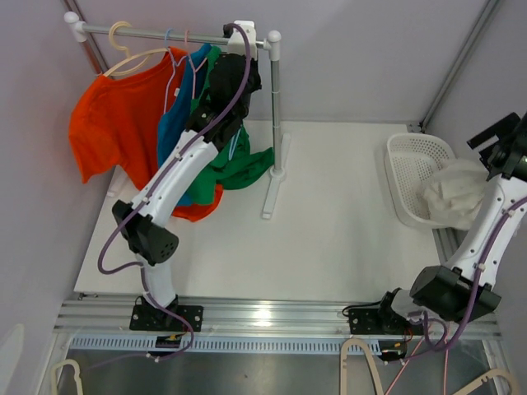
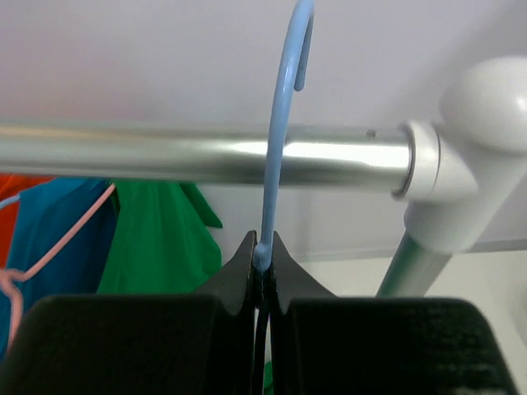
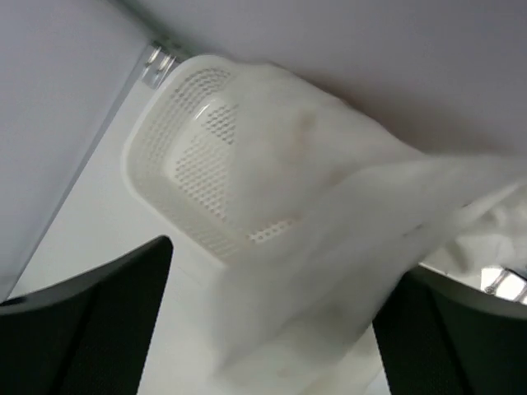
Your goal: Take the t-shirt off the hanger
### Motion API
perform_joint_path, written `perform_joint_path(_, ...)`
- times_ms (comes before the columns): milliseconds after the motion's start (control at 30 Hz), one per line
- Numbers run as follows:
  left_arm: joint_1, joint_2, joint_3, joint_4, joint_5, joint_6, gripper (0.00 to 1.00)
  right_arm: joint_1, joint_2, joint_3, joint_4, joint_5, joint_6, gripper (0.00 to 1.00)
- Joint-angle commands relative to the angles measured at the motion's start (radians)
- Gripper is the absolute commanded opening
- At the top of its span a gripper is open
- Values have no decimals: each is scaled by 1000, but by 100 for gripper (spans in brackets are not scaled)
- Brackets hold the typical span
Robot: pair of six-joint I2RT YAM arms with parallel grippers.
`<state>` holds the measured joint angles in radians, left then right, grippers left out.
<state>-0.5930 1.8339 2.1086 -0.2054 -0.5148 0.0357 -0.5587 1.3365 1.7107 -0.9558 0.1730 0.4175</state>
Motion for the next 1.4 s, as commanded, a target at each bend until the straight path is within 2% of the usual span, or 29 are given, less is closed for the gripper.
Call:
perform_joint_path(0,16,48,126,72,-1,17,1,46,103,175,-46,-262,-28,100)
perform_joint_path(33,18,60,139,64,-1,13,1,69,124,225,-70,-242,-49,100)
perform_joint_path(67,18,68,169,58,2,10,1,94,118,204,-60,-247,-55,99)
perform_joint_path(100,19,79,174,44,10,7,1,95,58,131,15,-262,-59,99)
perform_joint_path(200,24,87,177,37,25,-2,1,98,-49,75,109,-362,-62,100)
perform_joint_path(333,54,93,200,-34,93,-83,1,157,-34,159,36,-428,-91,99)
perform_joint_path(400,58,81,195,-52,87,-106,11,215,-31,181,25,-422,-109,99)
perform_joint_path(433,56,65,180,-63,81,-112,3,235,-37,179,29,-417,-108,100)
perform_joint_path(533,58,35,119,-46,65,-126,1,278,-25,167,37,-386,-106,100)
perform_joint_path(567,58,19,107,-49,73,-135,9,283,-17,170,23,-388,-105,99)
perform_joint_path(600,59,16,103,-58,78,-141,35,292,-16,170,19,-392,-109,99)
perform_joint_path(633,59,13,111,-84,81,-145,78,319,-19,164,17,-383,-109,99)
perform_joint_path(700,59,2,111,-103,69,-146,99,356,-34,144,34,-354,-108,99)
perform_joint_path(800,68,-25,111,-137,62,-155,99,413,-45,112,28,-294,-108,99)
perform_joint_path(900,84,-82,97,-187,88,-194,99,447,-43,78,-24,-62,-85,100)
perform_joint_path(967,91,-122,85,-204,119,-210,99,436,-68,-32,3,110,-48,99)
perform_joint_path(1133,94,-240,70,-302,168,-215,99,390,-172,-284,78,236,156,100)
perform_joint_path(1267,99,-335,39,-356,183,-218,99,376,-125,-411,62,327,320,99)
perform_joint_path(1367,142,-419,-45,-333,238,-259,99,375,-77,-468,98,345,331,100)
